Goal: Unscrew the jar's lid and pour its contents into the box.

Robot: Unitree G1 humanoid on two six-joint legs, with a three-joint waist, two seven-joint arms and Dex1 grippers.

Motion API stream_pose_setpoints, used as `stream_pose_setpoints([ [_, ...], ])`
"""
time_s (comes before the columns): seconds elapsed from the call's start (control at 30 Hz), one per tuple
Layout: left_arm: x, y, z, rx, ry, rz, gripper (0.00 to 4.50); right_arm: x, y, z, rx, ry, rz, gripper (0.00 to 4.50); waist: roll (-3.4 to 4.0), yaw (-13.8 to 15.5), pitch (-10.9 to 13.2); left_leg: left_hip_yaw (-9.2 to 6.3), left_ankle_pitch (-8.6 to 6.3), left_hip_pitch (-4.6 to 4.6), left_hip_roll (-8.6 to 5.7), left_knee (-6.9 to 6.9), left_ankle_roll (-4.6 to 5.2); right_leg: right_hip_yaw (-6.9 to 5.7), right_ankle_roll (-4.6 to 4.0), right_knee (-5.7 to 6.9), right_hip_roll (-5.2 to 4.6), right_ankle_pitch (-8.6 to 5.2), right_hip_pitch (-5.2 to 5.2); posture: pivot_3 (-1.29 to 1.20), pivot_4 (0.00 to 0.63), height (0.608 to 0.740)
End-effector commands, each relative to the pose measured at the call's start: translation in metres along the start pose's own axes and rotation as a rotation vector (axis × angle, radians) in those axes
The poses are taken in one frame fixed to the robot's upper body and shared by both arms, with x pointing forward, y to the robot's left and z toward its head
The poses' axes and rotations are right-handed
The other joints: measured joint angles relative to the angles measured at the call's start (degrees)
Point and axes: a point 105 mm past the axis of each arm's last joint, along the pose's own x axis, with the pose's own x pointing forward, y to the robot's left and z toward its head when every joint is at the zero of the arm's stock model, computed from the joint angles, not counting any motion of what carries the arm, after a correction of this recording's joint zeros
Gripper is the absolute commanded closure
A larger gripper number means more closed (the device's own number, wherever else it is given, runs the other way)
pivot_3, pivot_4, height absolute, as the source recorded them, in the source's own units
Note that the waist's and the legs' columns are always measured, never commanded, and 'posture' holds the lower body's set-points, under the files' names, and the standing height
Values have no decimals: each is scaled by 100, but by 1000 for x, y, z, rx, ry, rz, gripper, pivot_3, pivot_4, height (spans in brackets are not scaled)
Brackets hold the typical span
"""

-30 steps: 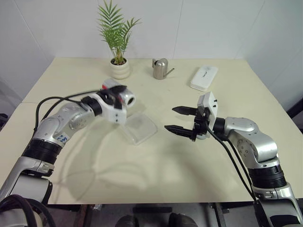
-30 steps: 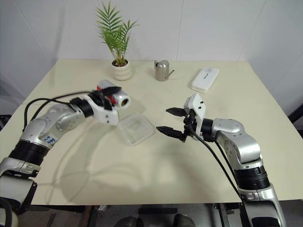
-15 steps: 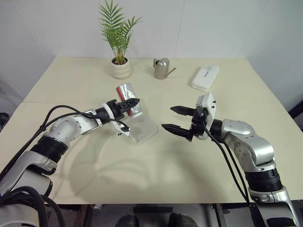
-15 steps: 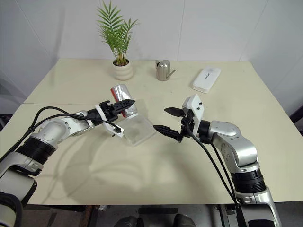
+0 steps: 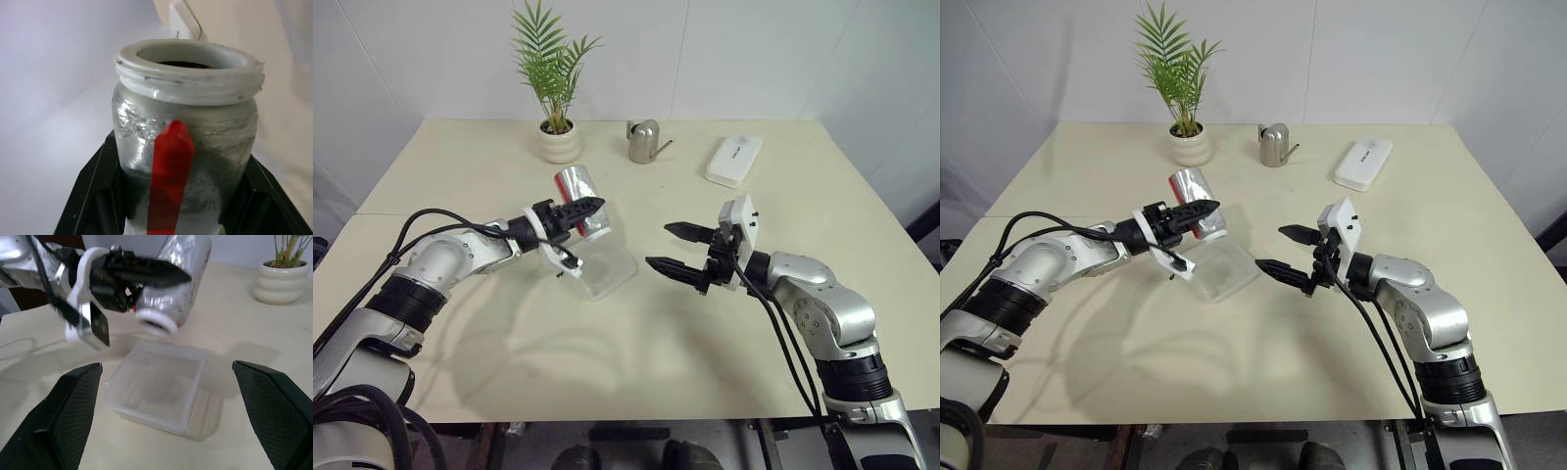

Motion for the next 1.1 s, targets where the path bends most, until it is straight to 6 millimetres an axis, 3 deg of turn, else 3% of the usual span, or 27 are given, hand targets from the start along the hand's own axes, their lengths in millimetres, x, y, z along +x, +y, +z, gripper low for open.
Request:
stream_pose_setpoints([
  [0.03,-10,18,-26,-369,104,59,2587,-3,4,14,-40,-49,16,19,0,-12,0,1,0,1,0,8,2,-1,0,5,-4,0,0,0,150,740],
  [0.13,-19,8,-44,-762,213,28,2587,-4,5,13,-36,-48,19,19,0,-30,0,2,-3,0,1,32,5,-4,-1,17,-7,1,3,0,150,740],
  [0.2,-24,-5,-37,-1220,201,-16,2587,-4,5,13,-34,-47,21,19,0,-70,0,2,-4,-2,2,55,7,-5,-4,30,-6,2,5,0,150,740],
  [0.27,-30,-6,-39,-1399,201,9,2587,-4,5,13,-33,-47,23,19,-2,-118,0,-2,-7,-1,2,72,12,-3,-4,41,-7,3,10,0,150,740],
  [0.4,-47,-27,-51,-1828,305,49,2587,-4,5,14,-34,-46,28,19,-14,-140,-2,-3,-4,0,2,76,15,1,-5,42,-2,18,11,0,150,740],
  [0.5,-55,-31,-51,-2012,319,76,2587,-4,5,14,-59,-35,30,19,-17,-156,-4,-7,-5,3,2,75,16,12,-4,42,-2,18,10,0,150,740],
  [0.73,-62,-37,-45,-2066,381,22,2587,-7,5,11,-136,1,48,19,-22,-127,-7,-9,-8,2,-1,73,18,13,-3,35,-2,19,9,0,150,740],
  [0.93,-52,-36,-22,-1900,353,-75,2587,-7,3,7,-151,18,50,19,-23,-131,-7,-10,-9,2,0,72,17,19,-2,32,-3,21,8,0,150,740],
  [1.0,-51,-38,-26,-1601,419,-114,2587,-7,3,6,-149,19,51,19,-23,-131,-7,-9,-9,2,0,72,17,19,-3,32,-3,21,8,0,150,740],
  [1.03,-50,-33,-39,-1308,491,-97,2587,-7,3,5,-147,19,50,19,-23,-130,-7,-9,-9,3,-1,71,17,19,-4,31,-3,22,8,0,150,740],
  [1.1,-41,-10,-46,-823,468,-69,2587,-6,3,5,-144,19,48,19,-25,-126,-6,-8,-10,3,-3,66,16,17,-7,23,-2,27,7,0,150,740],
])
